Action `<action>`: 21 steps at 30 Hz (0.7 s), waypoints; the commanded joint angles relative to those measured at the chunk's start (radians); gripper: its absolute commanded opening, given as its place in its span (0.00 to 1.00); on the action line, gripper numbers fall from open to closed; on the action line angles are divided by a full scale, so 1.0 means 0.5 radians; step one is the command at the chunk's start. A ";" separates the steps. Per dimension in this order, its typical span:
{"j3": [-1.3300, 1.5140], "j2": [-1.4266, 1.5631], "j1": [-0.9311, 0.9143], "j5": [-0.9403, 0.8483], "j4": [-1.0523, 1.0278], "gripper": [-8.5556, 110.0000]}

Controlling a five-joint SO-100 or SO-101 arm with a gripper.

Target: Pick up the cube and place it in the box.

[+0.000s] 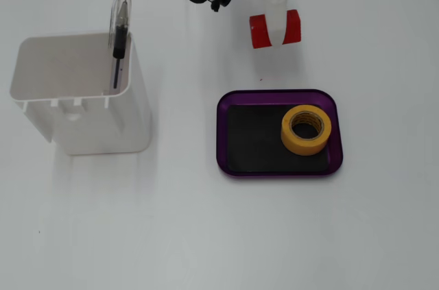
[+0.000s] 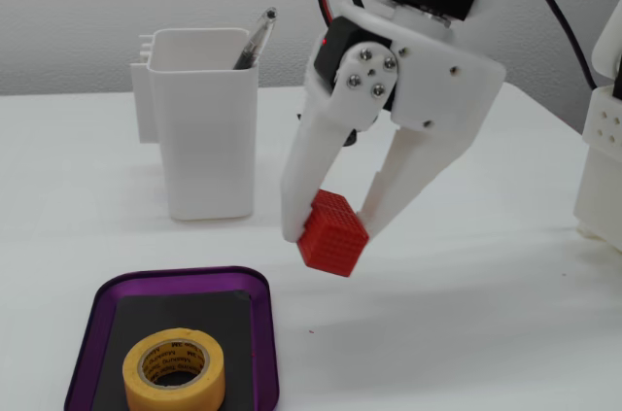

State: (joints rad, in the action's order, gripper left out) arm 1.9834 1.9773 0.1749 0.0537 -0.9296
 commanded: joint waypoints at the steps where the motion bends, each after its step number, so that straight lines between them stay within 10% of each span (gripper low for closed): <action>1: -0.083 0.058 -0.015 -0.123 0.273 0.07; 21: -0.071 -0.653 -0.325 -0.215 0.920 0.07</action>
State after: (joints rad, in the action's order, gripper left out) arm 1.9834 1.6475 0.0245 -0.0537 -0.4817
